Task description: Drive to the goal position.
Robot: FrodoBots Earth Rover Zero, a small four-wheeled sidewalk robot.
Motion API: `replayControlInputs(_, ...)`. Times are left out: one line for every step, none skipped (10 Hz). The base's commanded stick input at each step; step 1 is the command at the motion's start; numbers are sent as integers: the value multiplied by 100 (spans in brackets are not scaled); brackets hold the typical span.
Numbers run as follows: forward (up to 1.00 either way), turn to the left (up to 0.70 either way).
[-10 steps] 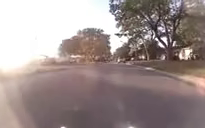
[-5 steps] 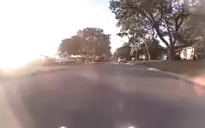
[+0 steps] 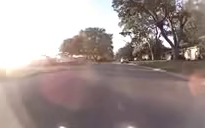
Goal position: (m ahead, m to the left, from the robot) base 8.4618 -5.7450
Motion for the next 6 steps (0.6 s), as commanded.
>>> replayControlInputs(100,3)
replayControlInputs(100,3)
replayControlInputs(100,3)
replayControlInputs(100,3)
replayControlInputs(100,3)
replayControlInputs(100,4)
